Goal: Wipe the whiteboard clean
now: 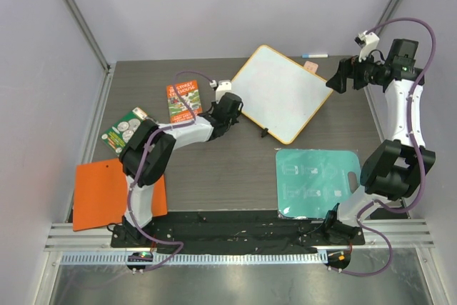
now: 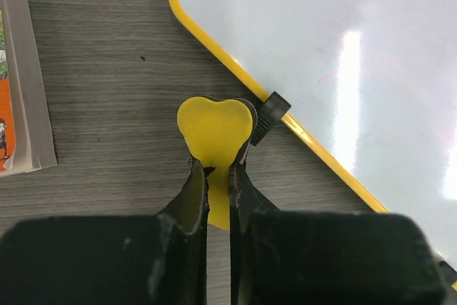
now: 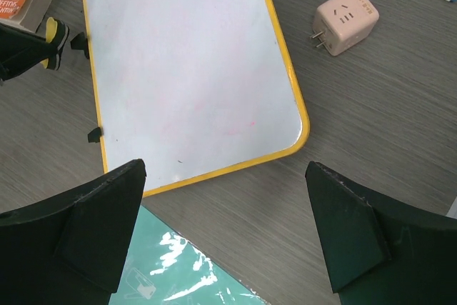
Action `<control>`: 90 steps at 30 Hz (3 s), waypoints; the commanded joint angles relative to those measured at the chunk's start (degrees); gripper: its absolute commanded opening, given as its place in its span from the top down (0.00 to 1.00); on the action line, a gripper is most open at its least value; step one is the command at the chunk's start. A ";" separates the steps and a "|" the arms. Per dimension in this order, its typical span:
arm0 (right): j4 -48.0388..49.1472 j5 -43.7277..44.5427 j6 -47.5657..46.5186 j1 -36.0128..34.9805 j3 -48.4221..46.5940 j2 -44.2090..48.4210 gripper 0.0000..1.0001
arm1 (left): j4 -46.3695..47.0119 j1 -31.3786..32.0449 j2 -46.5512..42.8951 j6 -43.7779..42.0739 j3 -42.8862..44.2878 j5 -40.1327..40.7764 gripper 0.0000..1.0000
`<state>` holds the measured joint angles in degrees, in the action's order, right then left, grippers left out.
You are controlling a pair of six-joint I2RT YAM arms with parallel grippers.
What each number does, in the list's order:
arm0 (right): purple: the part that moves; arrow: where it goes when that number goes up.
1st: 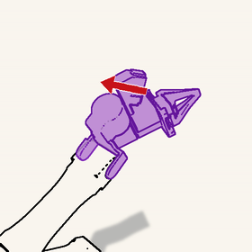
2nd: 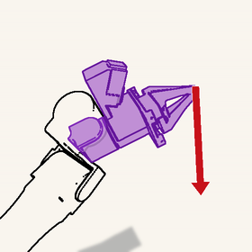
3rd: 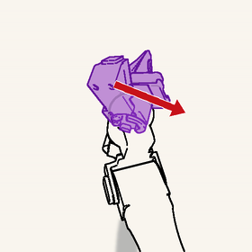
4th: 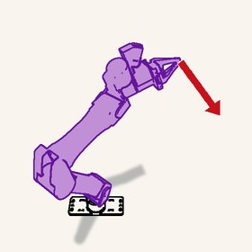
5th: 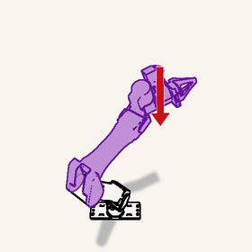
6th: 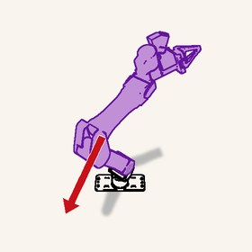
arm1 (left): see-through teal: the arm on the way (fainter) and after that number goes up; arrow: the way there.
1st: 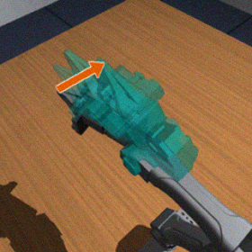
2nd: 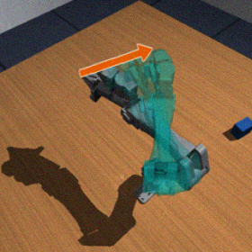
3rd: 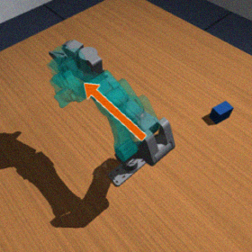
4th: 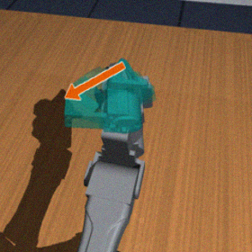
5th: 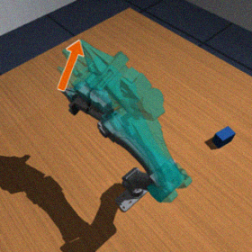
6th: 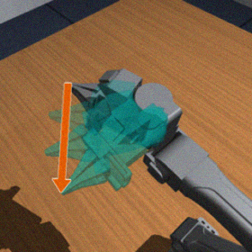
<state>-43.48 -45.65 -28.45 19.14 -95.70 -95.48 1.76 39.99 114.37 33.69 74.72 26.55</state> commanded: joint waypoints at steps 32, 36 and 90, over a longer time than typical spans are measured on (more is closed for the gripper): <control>-5.12 1.70 -3.02 -10.52 19.05 17.43 0.00 | -13.36 0.53 -29.89 -6.27 -23.47 -9.23 0.06; -5.03 0.74 -1.79 -11.31 20.90 18.75 0.00 | -13.45 0.62 -34.20 -7.06 -25.67 -12.21 0.01; -8.37 -4.98 -3.63 -13.68 26.09 21.57 0.00 | 3.59 9.67 -40.25 5.16 -38.33 -11.95 0.00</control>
<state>-50.41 -48.23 -30.37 6.35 -69.41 -74.37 1.61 49.91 79.85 39.46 37.69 11.70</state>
